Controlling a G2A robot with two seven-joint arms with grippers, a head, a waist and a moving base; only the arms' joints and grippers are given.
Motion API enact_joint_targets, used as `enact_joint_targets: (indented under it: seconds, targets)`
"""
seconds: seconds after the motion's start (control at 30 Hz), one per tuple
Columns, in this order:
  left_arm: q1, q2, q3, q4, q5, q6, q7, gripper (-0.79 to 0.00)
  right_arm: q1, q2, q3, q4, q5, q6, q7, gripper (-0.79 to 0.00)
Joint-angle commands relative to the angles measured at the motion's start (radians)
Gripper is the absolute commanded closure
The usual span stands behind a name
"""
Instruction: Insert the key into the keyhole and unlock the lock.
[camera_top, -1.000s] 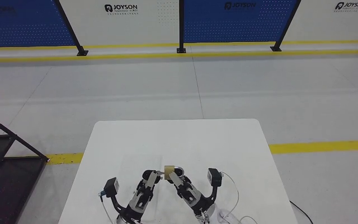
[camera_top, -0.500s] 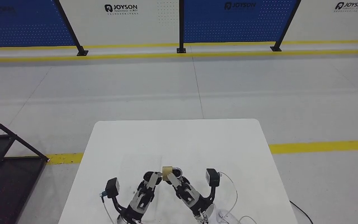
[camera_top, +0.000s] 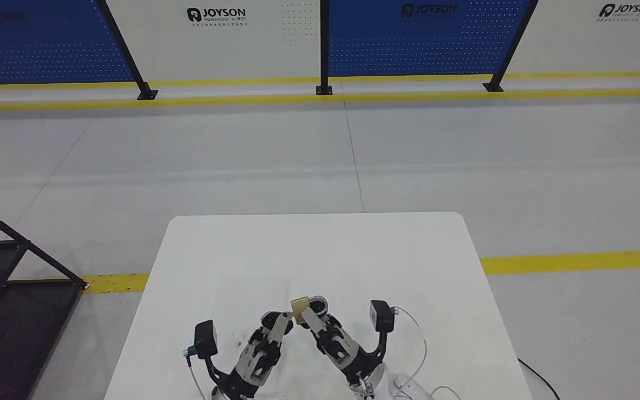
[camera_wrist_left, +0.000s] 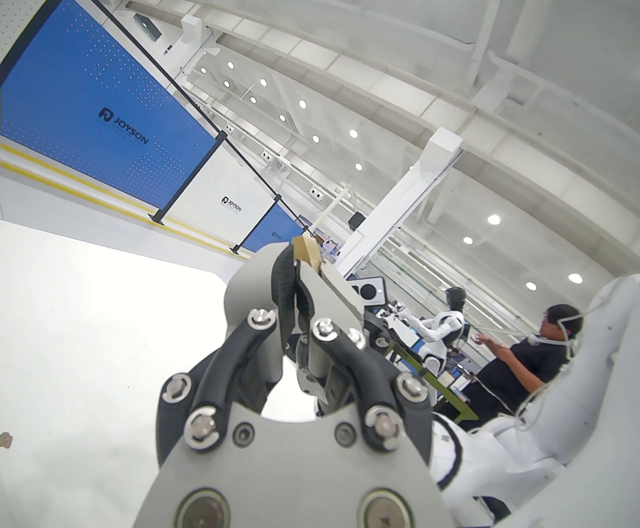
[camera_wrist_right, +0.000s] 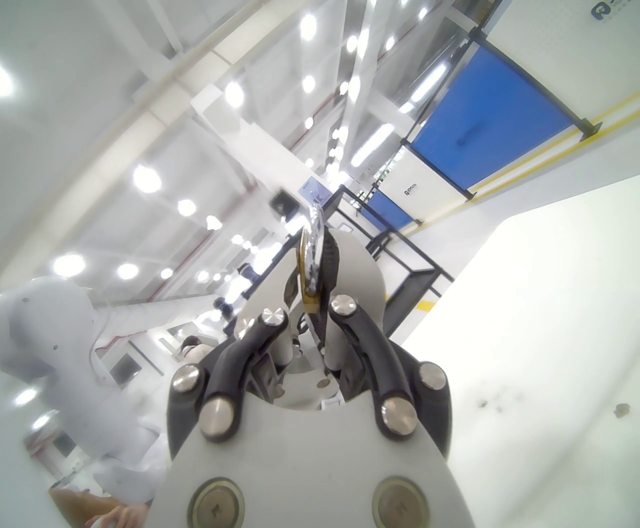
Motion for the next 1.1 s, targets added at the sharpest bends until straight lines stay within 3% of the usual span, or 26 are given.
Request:
enact_joint_targets:
  seconds: [0.0,0.73,1.07]
  targets:
    - [-0.001,0.0,-0.002,0.001,0.029,0.008,0.018,0.0,-0.001,0.001,0.002,-0.002,0.005,0.002,0.005,0.0]
    - [-0.032,-0.003,0.028,0.031,0.379,0.185,0.263,0.0,-0.016,0.01,0.022,-0.022,0.044,0.02,0.055,0.0]
    - [-0.056,-0.001,0.045,0.061,0.548,0.315,0.372,0.0,-0.024,0.013,0.029,-0.032,0.047,0.02,0.06,0.0]
